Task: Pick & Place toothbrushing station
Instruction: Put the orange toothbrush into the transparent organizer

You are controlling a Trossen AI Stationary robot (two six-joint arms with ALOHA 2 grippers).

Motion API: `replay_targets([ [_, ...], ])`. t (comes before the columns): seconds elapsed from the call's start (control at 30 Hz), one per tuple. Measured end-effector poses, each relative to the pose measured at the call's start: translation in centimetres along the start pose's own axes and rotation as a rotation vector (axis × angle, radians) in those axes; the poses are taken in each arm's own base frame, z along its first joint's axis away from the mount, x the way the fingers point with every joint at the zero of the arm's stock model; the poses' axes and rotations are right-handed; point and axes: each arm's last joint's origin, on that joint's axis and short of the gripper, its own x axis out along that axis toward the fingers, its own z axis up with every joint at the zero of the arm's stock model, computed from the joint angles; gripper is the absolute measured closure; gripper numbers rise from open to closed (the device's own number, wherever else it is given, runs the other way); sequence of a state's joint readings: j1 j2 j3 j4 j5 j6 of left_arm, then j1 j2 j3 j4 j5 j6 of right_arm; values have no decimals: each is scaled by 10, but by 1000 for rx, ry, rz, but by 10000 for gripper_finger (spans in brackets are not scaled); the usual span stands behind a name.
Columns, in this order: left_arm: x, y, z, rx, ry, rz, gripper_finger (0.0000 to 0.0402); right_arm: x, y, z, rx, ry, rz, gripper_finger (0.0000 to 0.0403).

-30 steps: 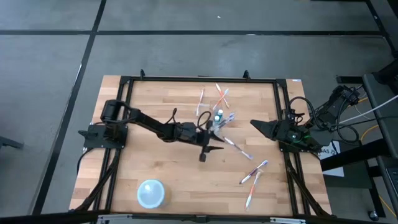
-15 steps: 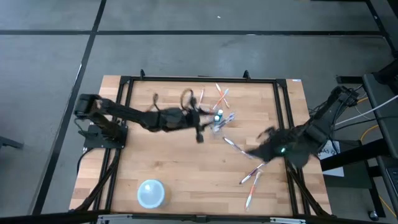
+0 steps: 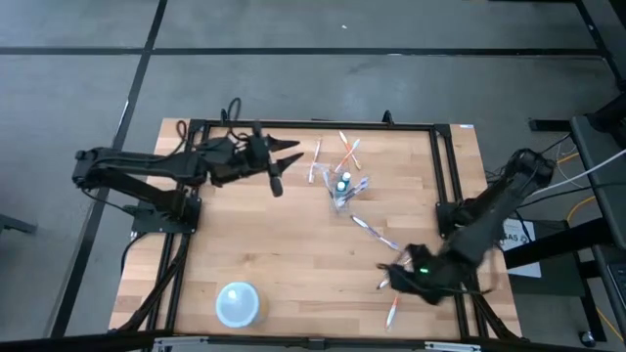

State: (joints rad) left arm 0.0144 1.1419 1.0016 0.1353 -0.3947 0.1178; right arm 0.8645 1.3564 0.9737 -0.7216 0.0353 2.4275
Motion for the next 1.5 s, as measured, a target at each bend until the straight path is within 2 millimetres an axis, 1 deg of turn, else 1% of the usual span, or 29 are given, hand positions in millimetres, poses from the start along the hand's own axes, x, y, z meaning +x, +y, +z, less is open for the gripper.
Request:
replay_targets([
  [0.07, -6, 1, 4, -5, -11, -4, 274, 16, 13, 3, 36, -18, 28, 262],
  [0.13, -11, 1, 6, -5, -14, -16, 274, 32, 18, 7, 49, -59, 10, 269],
  [0.2, -17, -1, 10, -11, -24, -33, 274, 45, 17, 9, 51, -98, -39, 277],
  [0.33, -29, -5, 15, -37, -40, -72, 274, 65, 10, 10, 44, -149, -135, 288],
  [0.5, -43, -10, 21, -43, -48, -118, 274, 83, 1, 10, 35, -182, -224, 293],
  [0.73, -59, -17, 26, -50, -56, -139, 274, 89, -7, 11, 23, -227, -299, 293],
  [0.9, -63, -19, 28, -56, -67, -157, 274, 97, -14, 12, 6, -271, -342, 294],
  [1.17, -66, -23, 29, -62, -71, -155, 274, 115, -15, 10, -11, -279, -329, 295],
  [1.27, -66, -23, 30, -75, -80, -156, 274, 117, -12, 11, -24, -289, -296, 316],
  [1.4, -66, -22, 30, -97, -83, -134, 274, 119, 2, 16, -48, -352, -173, 383],
  [1.5, -66, -21, 30, -107, -83, -115, 274, 119, 11, 22, -63, -444, -84, 390],
])
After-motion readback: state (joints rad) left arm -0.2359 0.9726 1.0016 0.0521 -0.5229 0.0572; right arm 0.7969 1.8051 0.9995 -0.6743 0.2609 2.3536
